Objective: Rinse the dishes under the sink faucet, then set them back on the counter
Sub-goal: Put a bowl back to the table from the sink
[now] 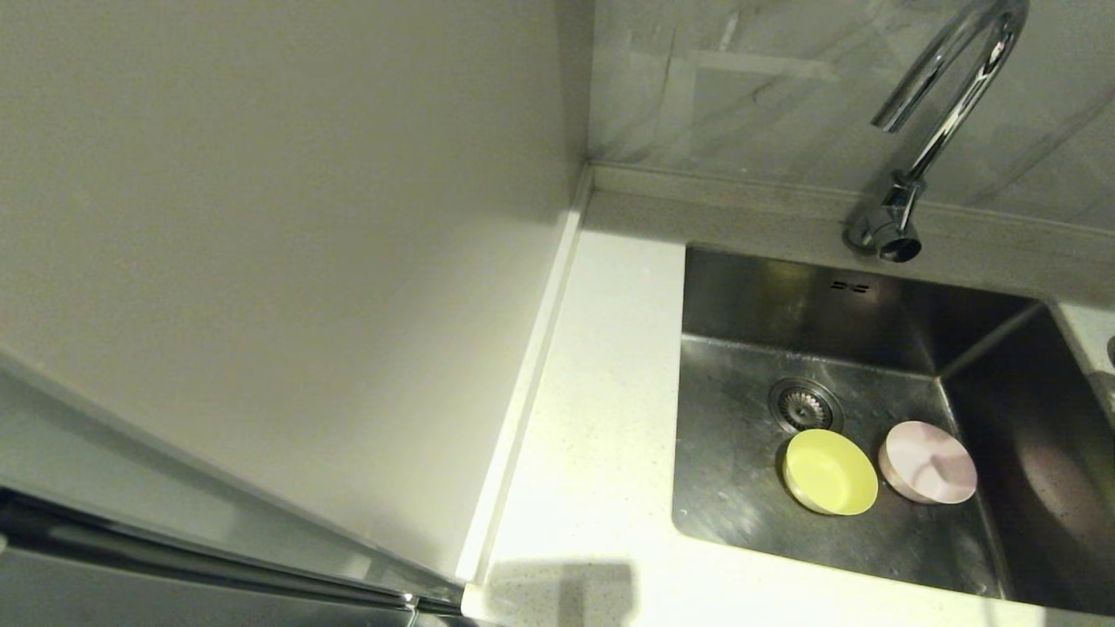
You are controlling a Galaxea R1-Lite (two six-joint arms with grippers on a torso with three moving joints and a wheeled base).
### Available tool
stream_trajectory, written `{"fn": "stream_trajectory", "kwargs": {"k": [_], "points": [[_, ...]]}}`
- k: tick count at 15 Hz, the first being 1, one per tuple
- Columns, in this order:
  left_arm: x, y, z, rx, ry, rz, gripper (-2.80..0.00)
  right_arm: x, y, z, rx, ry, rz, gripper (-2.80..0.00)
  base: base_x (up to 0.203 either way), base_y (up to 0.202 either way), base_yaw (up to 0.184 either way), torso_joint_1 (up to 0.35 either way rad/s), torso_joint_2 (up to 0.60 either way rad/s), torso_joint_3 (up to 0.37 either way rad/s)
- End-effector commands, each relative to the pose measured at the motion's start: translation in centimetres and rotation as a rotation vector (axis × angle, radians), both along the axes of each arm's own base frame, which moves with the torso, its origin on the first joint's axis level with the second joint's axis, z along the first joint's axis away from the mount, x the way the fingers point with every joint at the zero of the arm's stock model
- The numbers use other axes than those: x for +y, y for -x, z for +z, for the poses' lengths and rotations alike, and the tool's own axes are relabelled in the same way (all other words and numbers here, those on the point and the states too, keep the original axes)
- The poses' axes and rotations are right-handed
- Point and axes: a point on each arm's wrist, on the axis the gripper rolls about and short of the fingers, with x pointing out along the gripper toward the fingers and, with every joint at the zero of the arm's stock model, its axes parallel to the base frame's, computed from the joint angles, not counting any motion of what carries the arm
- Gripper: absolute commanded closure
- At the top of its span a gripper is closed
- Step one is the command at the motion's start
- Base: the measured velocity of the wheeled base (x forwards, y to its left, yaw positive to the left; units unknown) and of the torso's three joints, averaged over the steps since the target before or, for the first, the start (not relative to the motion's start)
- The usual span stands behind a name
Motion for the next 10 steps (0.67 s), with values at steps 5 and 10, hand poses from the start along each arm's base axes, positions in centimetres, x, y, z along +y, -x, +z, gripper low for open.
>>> {"fn": "stream_trajectory", "kwargs": {"k": [5,10], "points": [[0.0,0.0,-0.1,0.002,0.000,0.000,0.00,6.7,2.2,-4.9,0.425,0.229,-0.139,-2.80,0.000,0.000,0.000,0.000,0.00,0.000],[0.0,0.0,-0.1,0.002,0.000,0.000,0.00,12.6,1.2,-5.4,0.482,0.030,-0.225,-2.80,0.000,0.000,0.000,0.000,0.00,0.000]]}}
